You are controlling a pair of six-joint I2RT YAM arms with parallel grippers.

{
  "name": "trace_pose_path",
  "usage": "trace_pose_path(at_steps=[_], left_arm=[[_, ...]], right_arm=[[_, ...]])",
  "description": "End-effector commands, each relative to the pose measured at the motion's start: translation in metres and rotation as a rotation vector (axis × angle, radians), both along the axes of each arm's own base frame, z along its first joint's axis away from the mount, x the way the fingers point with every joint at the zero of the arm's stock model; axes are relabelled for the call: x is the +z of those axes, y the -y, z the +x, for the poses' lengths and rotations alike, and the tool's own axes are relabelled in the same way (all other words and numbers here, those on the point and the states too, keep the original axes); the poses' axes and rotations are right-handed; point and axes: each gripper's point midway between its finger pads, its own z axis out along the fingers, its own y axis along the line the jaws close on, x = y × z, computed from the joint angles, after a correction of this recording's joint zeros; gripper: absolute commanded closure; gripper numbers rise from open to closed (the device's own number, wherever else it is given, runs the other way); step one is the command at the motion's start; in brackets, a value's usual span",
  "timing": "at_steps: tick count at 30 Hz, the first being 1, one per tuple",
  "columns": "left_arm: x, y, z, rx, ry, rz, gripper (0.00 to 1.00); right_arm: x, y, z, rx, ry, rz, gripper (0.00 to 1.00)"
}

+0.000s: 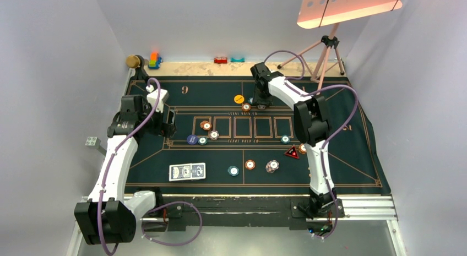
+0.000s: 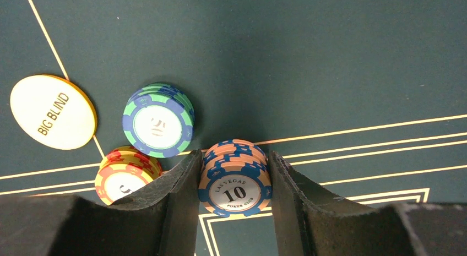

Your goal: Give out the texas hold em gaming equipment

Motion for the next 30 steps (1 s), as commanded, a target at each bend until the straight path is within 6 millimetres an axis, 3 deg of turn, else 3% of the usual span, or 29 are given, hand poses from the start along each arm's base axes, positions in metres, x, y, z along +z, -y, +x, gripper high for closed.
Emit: trace_pose_path(at_steps=[1, 8, 18, 21, 25, 27, 30], left_arm=[[0.0, -0.004, 0.005, -0.004, 0.023, 0.016, 0.0], [0.0, -0.004, 0.004, -0.007, 0.022, 0.016, 0.0], [0.001, -0.004, 0.003, -0.007, 0.027, 0.017, 0.0], [0.002, -0.003, 0.004, -0.007, 0.031, 0.015, 0.0], [0.002, -0.003, 0.003, -0.006, 0.032, 0.015, 0.0], [0.003, -0.003, 0.003, -0.01, 0.036, 0.013, 0.0], [0.003, -0.002, 0.002, -0.013, 0.036, 0.011, 0.0]], right_arm=[[0.016, -0.008, 0.012, 0.001, 0.045, 0.043, 0.87], [0.005, -0.011, 0.011, 0.013, 0.025, 0.053, 0.82], [0.003, -0.005, 0.009, 0.027, 0.007, 0.022, 0.38], [0.016, -0.004, 0.011, 0.031, 0.026, 0.015, 0.3], [0.063, -0.001, 0.01, 0.027, 0.096, 0.03, 0.27], [0.086, 0.004, 0.002, 0.019, 0.135, 0.039, 0.27], [0.106, 0.007, -0.026, 0.023, 0.153, 0.067, 0.26]])
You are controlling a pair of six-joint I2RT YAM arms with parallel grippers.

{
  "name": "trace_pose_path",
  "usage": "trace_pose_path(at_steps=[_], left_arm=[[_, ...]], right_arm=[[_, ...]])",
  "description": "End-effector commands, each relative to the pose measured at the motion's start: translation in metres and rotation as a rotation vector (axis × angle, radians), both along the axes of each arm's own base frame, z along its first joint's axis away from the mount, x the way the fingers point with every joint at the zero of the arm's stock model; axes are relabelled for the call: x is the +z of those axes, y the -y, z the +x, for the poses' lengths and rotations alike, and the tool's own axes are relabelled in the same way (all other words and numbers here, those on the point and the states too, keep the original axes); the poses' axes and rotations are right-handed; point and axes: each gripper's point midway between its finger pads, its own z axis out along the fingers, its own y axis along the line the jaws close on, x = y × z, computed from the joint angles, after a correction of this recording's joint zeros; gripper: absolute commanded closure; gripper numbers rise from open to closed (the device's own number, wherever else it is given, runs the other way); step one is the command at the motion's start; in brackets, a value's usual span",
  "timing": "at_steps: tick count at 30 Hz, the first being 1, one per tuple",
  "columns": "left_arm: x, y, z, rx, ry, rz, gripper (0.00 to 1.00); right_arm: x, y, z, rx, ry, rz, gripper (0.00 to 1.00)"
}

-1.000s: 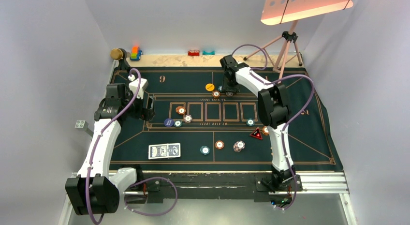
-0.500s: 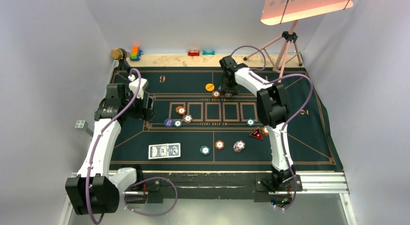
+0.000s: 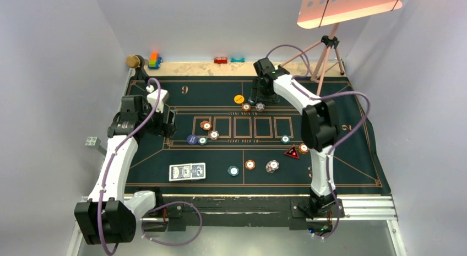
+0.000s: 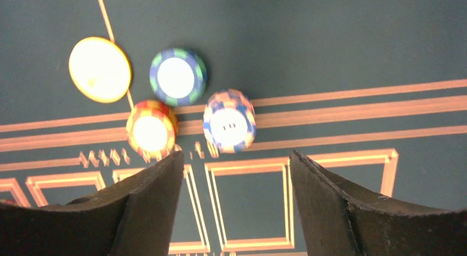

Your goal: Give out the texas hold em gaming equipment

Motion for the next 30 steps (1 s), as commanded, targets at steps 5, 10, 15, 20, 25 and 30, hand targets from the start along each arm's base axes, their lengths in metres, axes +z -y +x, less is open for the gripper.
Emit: trace_pose_path(at_steps=[5, 10, 15, 20, 25, 30], left_arm=[[0.001, -0.002, 0.003, -0.017, 0.034, 0.011, 0.0], [0.002, 0.0, 0.002, -0.022, 0.034, 0.001, 0.0], [0.003, 0.0, 0.002, -0.022, 0.033, 0.001, 0.0], [0.003, 0.0, 0.002, -0.02, 0.032, 0.002, 0.0], [0.005, -0.001, 0.001, -0.014, 0.041, 0.003, 0.0], [0.006, -0.001, 0.001, -0.013, 0.043, 0.004, 0.0]], right_arm=[[0.075, 0.021, -0.092, -0.012, 0.111, 0.077, 0.24], [0.057, 0.032, -0.173, -0.009, 0.039, 0.058, 0.19], [0.038, 0.028, -0.224, 0.001, -0.022, 0.107, 0.14], [0.006, 0.028, -0.257, 0.016, -0.113, 0.129, 0.12], [-0.007, 0.024, -0.273, 0.041, -0.15, 0.121, 0.12], [-0.024, 0.017, -0.283, 0.068, -0.183, 0.094, 0.11]])
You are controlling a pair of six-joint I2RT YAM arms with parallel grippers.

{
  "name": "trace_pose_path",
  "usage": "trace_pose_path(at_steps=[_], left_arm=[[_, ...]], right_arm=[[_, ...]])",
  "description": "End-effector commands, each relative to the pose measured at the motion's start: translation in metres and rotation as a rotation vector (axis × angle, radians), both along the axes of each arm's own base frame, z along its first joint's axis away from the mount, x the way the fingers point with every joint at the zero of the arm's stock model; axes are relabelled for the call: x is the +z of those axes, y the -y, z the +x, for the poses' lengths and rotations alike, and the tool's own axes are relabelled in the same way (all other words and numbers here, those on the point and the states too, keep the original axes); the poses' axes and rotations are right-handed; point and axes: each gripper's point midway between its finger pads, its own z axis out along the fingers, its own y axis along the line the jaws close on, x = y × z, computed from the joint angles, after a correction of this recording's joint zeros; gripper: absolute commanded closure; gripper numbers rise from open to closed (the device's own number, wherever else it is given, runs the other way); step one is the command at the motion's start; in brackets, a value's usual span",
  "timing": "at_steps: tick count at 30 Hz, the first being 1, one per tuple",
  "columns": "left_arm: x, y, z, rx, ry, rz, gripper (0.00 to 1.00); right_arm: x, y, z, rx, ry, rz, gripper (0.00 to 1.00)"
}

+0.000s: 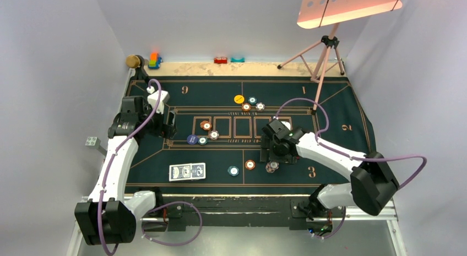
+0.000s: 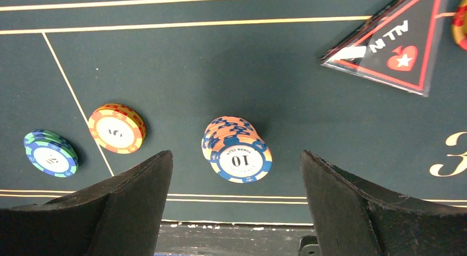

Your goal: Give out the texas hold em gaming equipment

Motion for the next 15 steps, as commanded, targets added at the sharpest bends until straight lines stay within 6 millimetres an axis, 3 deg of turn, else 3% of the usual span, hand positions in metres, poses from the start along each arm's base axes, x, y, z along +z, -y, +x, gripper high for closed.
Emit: trace_pose_path(at_steps=[1, 10, 15], left_arm=[[0.01, -0.002, 0.004, -0.004, 0.05, 0.003, 0.0], [0.011, -0.002, 0.003, -0.002, 0.05, 0.002, 0.0], [0.012, -0.002, 0.003, 0.001, 0.054, 0.004, 0.0]], right_arm=[[-0.011, -0.014, -0.004, 0.002, -0.003, 0.022, 0.11], [-0.028, -0.011, -0.005, 0.009, -0.005, -0.044, 0.19], [-0.038, -0.006, -0.008, 0.006, -0.015, -0.066, 0.3]])
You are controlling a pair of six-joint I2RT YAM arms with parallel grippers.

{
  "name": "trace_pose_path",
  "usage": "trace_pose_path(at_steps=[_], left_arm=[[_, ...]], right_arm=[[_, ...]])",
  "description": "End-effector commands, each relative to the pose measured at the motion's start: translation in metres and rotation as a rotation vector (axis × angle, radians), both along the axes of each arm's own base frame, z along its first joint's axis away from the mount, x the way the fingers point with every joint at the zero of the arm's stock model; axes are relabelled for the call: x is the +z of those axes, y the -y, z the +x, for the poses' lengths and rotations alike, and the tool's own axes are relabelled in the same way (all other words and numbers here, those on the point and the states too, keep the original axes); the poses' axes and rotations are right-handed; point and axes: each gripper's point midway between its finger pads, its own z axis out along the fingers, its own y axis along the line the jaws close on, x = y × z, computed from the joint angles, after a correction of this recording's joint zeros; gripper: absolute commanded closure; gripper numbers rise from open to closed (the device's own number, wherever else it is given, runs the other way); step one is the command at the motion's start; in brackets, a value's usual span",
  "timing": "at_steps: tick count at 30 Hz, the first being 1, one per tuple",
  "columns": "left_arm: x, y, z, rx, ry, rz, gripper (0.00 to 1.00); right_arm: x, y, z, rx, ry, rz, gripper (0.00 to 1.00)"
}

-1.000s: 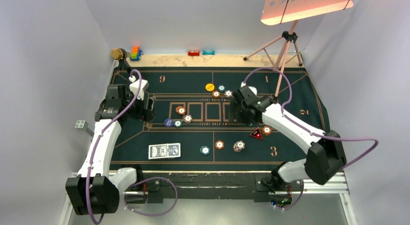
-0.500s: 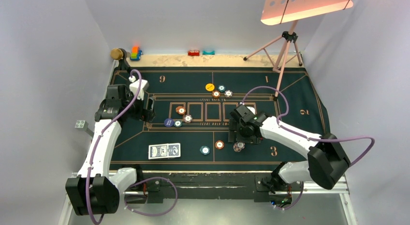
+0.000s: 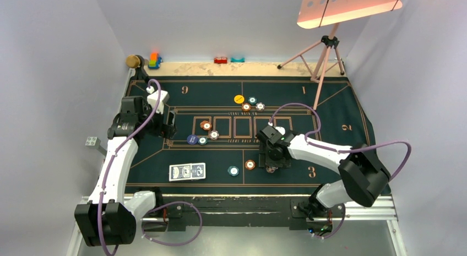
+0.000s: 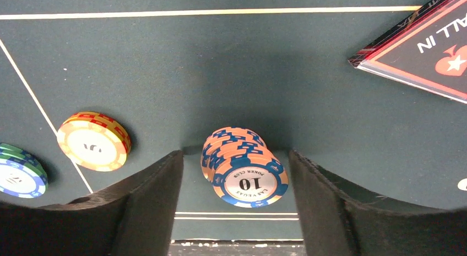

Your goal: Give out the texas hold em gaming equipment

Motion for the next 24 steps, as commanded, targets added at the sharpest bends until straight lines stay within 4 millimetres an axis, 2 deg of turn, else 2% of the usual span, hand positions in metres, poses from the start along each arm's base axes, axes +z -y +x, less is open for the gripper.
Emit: trace_pose_path(at_steps=[1, 5, 13, 17, 20, 24], left_arm=[[0.01, -0.002, 0.004, 0.001, 0.046, 0.003, 0.0], [0.009, -0.002, 0.004, 0.001, 0.044, 0.003, 0.0], [0.009, -0.002, 0.005, 0.0, 0.046, 0.001, 0.0], [0.009, -0.001, 0.004, -0.004, 0.041, -0.004, 0.0], [0.009, -0.001, 0.004, -0.003, 0.042, -0.003, 0.0], [0.008, -0.001, 0.004, -0.005, 0.04, -0.003, 0.0]], right_arm=[[-0.008, 0.004, 0.002, -0.025, 0.019, -0.02, 0.34], [-0.009, 0.002, 0.001, -0.016, 0.019, -0.022, 0.46], [0.002, 0.004, 0.003, -0.017, 0.047, -0.033, 0.56], [0.006, 0.005, 0.005, -0.018, 0.059, -0.036, 0.64], [0.008, 0.005, 0.006, -0.021, 0.065, -0.033, 0.75], [0.02, 0.003, 0.009, -0.025, 0.081, -0.02, 0.81]])
